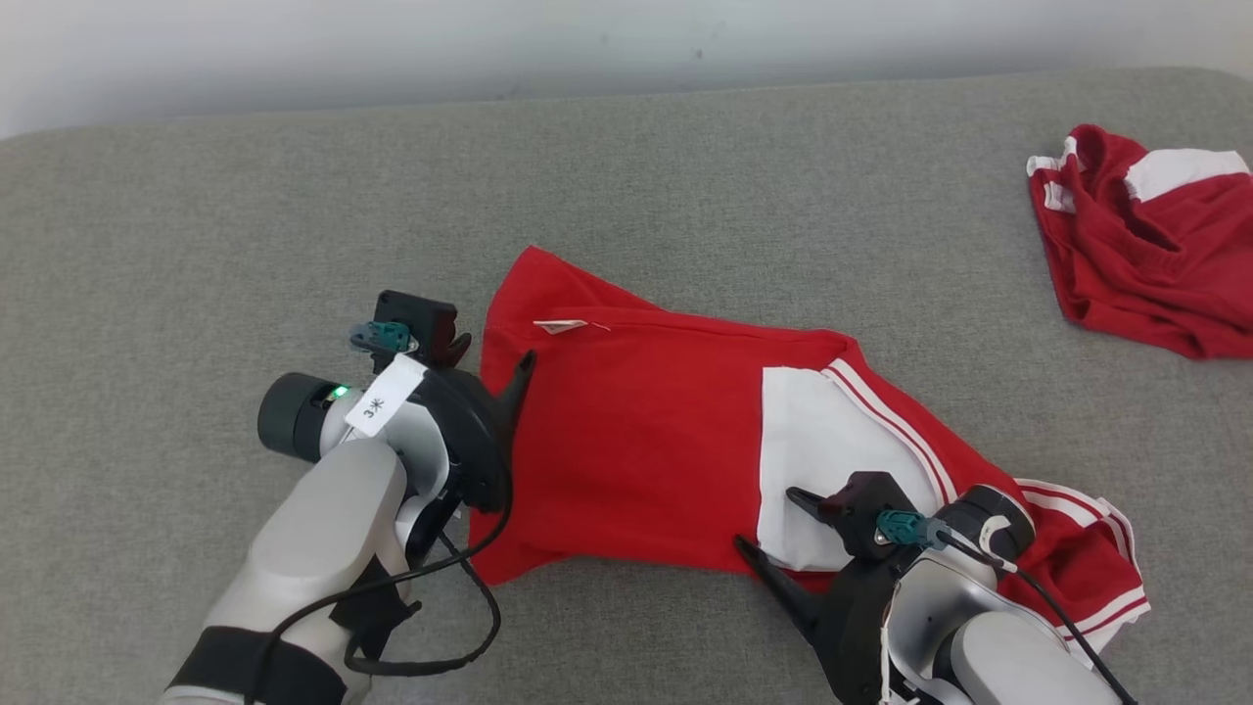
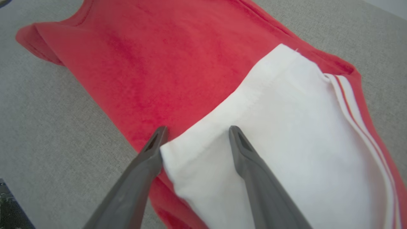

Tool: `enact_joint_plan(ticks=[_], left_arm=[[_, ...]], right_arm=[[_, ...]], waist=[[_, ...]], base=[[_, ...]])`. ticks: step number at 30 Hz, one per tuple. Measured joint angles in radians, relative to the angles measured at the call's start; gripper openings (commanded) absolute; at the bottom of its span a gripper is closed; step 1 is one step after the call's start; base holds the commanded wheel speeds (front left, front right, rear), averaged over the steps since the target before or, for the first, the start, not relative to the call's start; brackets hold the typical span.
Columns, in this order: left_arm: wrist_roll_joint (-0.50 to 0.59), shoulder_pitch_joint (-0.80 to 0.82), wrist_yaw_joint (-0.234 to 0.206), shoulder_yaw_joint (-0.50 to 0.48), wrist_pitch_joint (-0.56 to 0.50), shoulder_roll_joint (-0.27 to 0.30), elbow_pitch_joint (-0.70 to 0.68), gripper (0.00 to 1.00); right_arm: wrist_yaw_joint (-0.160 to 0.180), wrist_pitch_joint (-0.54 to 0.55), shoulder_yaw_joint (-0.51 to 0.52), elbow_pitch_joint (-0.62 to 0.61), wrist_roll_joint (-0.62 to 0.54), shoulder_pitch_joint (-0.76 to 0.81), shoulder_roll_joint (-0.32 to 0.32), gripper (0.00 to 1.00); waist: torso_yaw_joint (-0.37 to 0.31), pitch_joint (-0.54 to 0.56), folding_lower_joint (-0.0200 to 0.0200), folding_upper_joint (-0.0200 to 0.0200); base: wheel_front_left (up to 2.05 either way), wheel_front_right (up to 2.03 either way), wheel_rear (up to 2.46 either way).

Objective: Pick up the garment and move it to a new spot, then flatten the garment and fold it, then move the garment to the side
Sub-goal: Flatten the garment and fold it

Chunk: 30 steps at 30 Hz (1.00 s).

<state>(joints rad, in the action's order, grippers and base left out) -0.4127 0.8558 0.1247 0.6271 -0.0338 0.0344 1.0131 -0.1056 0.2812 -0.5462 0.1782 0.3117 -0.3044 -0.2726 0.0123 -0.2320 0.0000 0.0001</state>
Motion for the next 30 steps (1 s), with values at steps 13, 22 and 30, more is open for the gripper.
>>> enact_joint_plan(ticks=[13,22,30], left_arm=[[-0.039,0.040,0.000,0.059,0.027,0.001,0.073,1.00],[-0.056,0.081,0.000,0.077,0.049,0.013,0.101,1.00],[-0.105,0.096,0.000,0.080,0.066,0.022,0.121,1.00]], right_arm=[[0.000,-0.010,-0.016,0.004,-0.016,-0.013,-0.002,1.00],[0.000,-0.019,-0.016,-0.013,-0.025,-0.013,-0.008,1.00],[0.000,-0.026,-0.018,-0.022,-0.032,-0.016,-0.008,1.00]], waist=[[-0.026,-0.025,0.0000,0.0000],[-0.030,-0.048,0.0000,0.0000],[-0.035,-0.073,0.0000,0.0000]], base=[[0.00,0.00,0.00],[0.00,0.00,0.00],[0.00,0.00,0.00]])
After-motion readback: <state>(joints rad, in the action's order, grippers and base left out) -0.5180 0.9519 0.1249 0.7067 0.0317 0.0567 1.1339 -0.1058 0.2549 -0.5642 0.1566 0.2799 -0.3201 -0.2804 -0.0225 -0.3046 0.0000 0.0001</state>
